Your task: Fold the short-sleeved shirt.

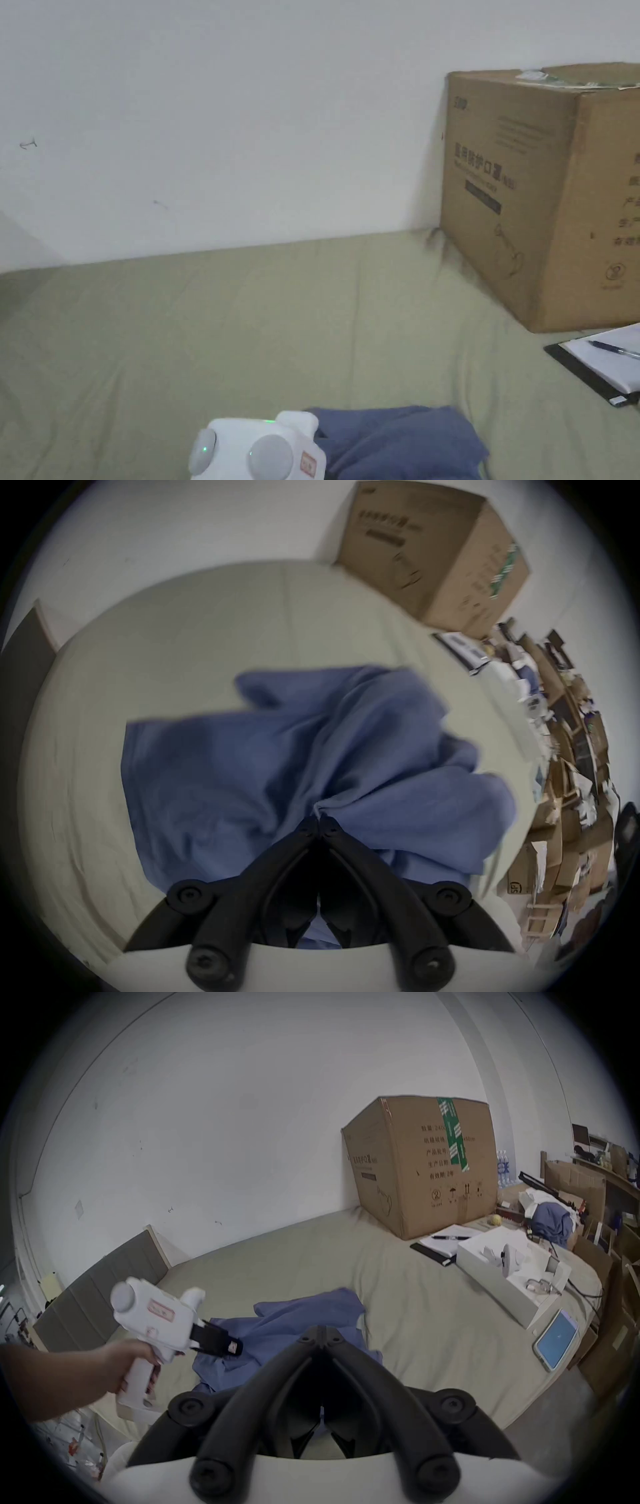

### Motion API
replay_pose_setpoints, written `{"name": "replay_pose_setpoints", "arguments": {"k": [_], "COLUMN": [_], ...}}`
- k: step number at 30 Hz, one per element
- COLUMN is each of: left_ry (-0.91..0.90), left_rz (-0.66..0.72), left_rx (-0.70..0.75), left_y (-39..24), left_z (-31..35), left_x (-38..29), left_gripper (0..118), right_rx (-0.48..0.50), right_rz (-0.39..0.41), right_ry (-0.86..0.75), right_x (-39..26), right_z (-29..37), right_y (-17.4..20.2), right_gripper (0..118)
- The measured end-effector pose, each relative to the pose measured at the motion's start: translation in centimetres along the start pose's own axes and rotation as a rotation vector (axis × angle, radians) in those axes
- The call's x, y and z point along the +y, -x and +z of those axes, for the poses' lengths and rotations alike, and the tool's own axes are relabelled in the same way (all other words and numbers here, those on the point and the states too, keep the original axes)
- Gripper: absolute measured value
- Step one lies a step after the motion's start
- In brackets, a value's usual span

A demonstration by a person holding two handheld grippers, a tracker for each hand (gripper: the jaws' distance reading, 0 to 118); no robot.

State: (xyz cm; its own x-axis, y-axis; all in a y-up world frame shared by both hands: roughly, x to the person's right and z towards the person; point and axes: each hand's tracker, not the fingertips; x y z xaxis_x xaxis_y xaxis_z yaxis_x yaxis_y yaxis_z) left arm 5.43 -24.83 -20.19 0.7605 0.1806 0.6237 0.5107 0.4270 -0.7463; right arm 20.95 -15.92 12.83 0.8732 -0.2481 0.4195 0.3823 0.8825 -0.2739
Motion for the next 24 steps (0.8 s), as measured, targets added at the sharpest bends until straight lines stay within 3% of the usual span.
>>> {"name": "replay_pose_setpoints", "arguments": {"k": [1,2,4,5,12,15,18,20,22,23,24], "left_ry": [0.016,0.019,-0.008,-0.019,-0.463,-0.753,-1.012,-1.032,-1.009,-0.998,-1.012], "left_rz": [0.033,0.067,0.122,0.125,0.027,0.02,-0.007,-0.039,-0.027,-0.029,-0.037], "left_rx": [0.009,-0.02,-0.095,-0.111,-0.041,0.079,0.141,0.071,0.1,0.147,0.18], "left_y": [0.5,1.4,2.9,3.1,4.7,4.2,3.7,3.6,2.9,2.6,2.3], "left_z": [-0.4,-0.6,0.1,0.9,17.3,24.7,28.2,28.9,28.0,27.6,27.1], "left_x": [-0.6,-0.9,-1.0,-0.9,-0.7,-5.3,-11.5,-14.6,-17.6,-18.9,-20.4], "left_gripper": [3,27,101,116,112,111,111,111,110,100,70], "right_rx": [0.008,0.014,0.02,0.025,0.079,0.124,0.138,0.119,0.077,0.027,-0.004], "right_rz": [-0.013,-0.018,-0.016,-0.011,0.046,0.081,0.113,0.139,0.187,0.212,0.221], "right_ry": [0.004,0.005,0.013,0.015,-0.05,-0.122,-0.217,-0.322,-0.443,-0.437,-0.439], "right_x": [-0.1,-0.2,-0.1,0.0,2.4,3.6,3.9,3.2,1.6,1.2,0.5], "right_z": [-0.2,-0.3,-0.7,-0.7,0.9,2.6,4.3,5.3,5.8,5.9,6.0], "right_y": [0.0,0.1,0.7,1.0,3.9,5.2,6.2,6.7,7.1,7.5,7.7], "right_gripper": [0,0,0,0,0,0,0,0,0,0,0]}}
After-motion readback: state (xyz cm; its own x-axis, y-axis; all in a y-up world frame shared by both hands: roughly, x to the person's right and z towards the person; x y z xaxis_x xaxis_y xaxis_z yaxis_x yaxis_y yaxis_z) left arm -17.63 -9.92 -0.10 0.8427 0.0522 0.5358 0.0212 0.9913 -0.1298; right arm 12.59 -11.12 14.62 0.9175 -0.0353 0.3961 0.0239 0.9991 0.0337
